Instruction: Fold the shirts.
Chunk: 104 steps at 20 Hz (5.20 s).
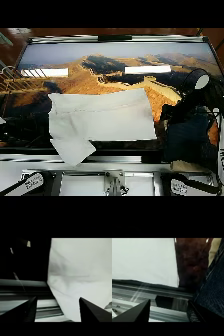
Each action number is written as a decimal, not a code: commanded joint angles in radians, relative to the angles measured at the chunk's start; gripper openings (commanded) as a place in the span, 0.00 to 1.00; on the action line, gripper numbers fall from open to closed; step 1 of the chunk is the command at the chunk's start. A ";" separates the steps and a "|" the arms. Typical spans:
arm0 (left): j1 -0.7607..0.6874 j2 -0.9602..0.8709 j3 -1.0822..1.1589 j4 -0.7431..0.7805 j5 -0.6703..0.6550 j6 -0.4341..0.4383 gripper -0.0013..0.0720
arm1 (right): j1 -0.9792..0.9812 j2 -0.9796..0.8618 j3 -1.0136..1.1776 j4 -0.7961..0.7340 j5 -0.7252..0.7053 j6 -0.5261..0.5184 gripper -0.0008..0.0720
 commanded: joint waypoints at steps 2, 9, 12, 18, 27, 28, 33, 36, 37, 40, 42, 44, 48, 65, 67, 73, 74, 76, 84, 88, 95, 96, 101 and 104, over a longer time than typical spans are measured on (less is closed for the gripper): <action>0.016 -0.020 -0.044 -0.050 0.105 0.042 0.73 | -0.012 0.026 -0.047 0.019 -0.057 -0.006 0.79; -0.067 -0.063 -0.044 -0.077 0.222 0.027 0.57 | -0.013 0.023 -0.050 0.012 -0.083 0.007 0.79; -0.082 -0.062 -0.044 -0.077 0.237 0.025 0.23 | -0.013 0.023 -0.136 0.001 -0.113 0.000 0.87; -0.082 -0.034 -0.043 -0.076 0.202 0.076 0.06 | -0.005 0.016 -0.313 0.028 -0.212 0.038 0.91; -0.083 0.018 0.005 -0.077 0.161 0.092 0.06 | 0.094 -0.123 -0.322 0.094 -0.299 0.065 0.91; -0.083 0.018 0.008 -0.077 0.159 0.092 0.06 | 0.094 -0.129 -0.322 0.092 -0.299 0.065 0.88; -0.083 0.026 0.064 -0.078 0.147 0.093 0.06 | 0.094 -0.114 -0.305 0.129 -0.304 0.016 0.11; -0.088 0.091 0.248 -0.127 0.112 0.169 0.06 | 0.094 -0.022 -0.168 0.179 -0.276 -0.097 0.11; -0.097 0.143 0.345 -0.169 0.127 0.216 0.06 | 0.094 0.025 -0.090 0.202 -0.274 -0.156 0.11; -0.123 0.290 0.693 -0.220 0.222 0.195 0.06 | 0.094 0.209 0.239 0.190 -0.350 -0.210 0.11; -0.123 0.372 0.943 -0.254 0.313 0.171 0.06 | 0.094 0.330 0.459 0.176 -0.513 -0.217 0.11; -0.123 0.435 1.122 -0.264 0.481 0.102 0.06 | 0.094 0.431 0.623 0.177 -0.712 -0.220 0.11; -0.125 0.542 1.294 -0.262 0.572 0.083 0.06 | 0.094 0.571 0.768 0.172 -0.708 -0.190 0.11; -0.127 0.639 1.082 0.075 -0.116 0.017 0.06 | 0.094 0.541 0.718 -0.122 0.212 -0.008 0.11; -0.127 0.615 0.861 0.069 -0.147 0.016 0.06 | 0.094 0.455 0.575 -0.116 0.197 -0.007 0.11; -0.145 0.315 0.397 -0.202 0.224 0.216 0.06 | 0.095 0.085 0.183 -0.047 -0.323 -0.011 0.11; -0.165 0.228 0.409 -0.214 0.293 0.216 0.06 | 0.095 0.002 0.197 -0.010 -0.408 -0.014 0.11; -0.220 0.043 0.486 -0.214 0.391 0.247 0.06 | 0.095 -0.135 0.251 0.031 -0.553 -0.014 0.11; -0.358 -0.506 0.933 -0.214 0.564 0.208 0.06 | 0.095 -0.355 0.325 0.084 -0.987 -0.032 0.11; -0.359 -0.589 0.974 -0.215 0.624 0.138 0.06 | 0.095 -0.380 0.324 0.104 -1.069 -0.030 0.11; -0.352 -0.620 0.975 -0.214 0.460 0.148 0.06 | 0.094 -0.424 0.325 0.120 -0.864 0.058 0.11; -0.348 -0.606 0.975 -0.212 0.426 0.156 0.06 | 0.089 -0.410 0.325 0.111 -0.824 0.058 0.11; -0.325 -0.560 0.975 -0.142 0.044 0.138 0.06 | 0.060 -0.322 0.324 0.054 -0.448 0.077 0.11; -0.334 -0.579 0.973 0.029 -0.158 0.135 0.06 | 0.070 -0.336 0.315 -0.004 -0.303 0.137 0.11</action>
